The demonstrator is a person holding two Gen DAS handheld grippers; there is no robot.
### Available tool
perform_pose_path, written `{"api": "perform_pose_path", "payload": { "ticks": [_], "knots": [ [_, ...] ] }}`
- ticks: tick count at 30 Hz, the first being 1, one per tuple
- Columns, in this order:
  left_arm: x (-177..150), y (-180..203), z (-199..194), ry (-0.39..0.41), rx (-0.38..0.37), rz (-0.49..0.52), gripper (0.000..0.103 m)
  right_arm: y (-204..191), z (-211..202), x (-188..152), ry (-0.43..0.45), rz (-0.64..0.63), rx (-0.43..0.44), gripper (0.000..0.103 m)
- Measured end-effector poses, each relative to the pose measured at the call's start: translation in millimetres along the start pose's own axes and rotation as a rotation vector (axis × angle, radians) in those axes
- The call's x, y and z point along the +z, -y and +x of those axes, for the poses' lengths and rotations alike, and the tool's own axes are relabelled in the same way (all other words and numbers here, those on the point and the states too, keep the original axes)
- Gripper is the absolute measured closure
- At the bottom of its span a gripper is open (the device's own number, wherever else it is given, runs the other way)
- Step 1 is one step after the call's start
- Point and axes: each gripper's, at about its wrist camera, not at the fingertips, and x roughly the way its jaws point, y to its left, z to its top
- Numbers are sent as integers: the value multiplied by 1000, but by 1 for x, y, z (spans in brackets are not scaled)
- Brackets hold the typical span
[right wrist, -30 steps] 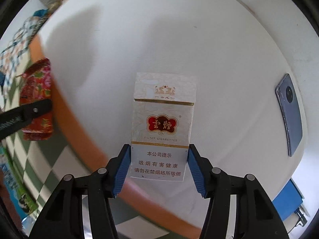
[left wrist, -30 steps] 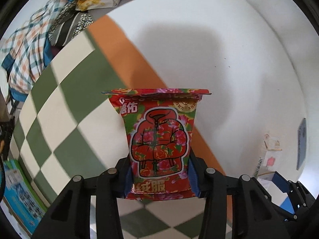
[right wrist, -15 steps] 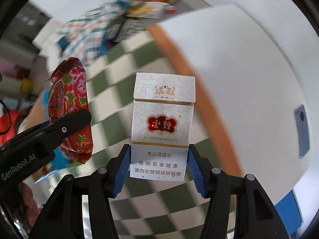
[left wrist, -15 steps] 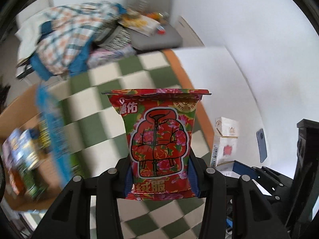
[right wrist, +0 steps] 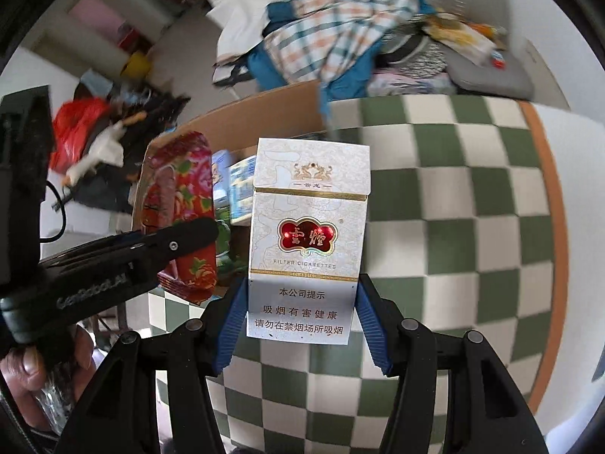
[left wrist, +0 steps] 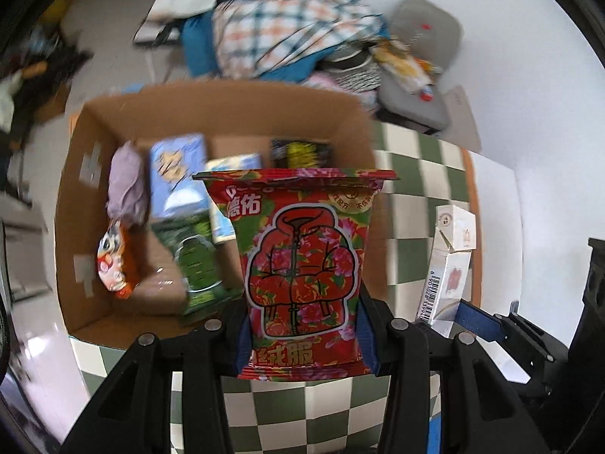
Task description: Organize soft objects
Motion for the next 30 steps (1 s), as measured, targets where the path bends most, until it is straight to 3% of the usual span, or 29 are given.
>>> {"api": "perform_pose_path", "payload": {
  "ticks": [5, 11, 14, 22, 24, 26, 30],
  "knots": [
    [11, -35, 31, -83, -44, -72, 61, -31, 50, 16, -69, -26, -25, 44],
    [14, -39, 58, -141, -69, -82, 61, -33, 89, 22, -109, -35, -79, 44],
    [13, -38, 67, -183, -93, -79, 60, -32, 99, 24, -119, -41, -98, 44],
    [11, -30, 70, -188, -44, -69, 59, -28, 106, 27, -133, -47, -119, 41],
    [12, -29, 65, -167, -39, -64, 43, -29, 101, 27, -125, -48, -120, 36],
    [14, -29, 55, -137, -44, -67, 34, -28, 96, 27, -115, -44, -127, 34],
    [14, -33, 38, -85, -20, -61, 28, -24, 89, 25, -109, -24, -123, 34]
  ]
}}
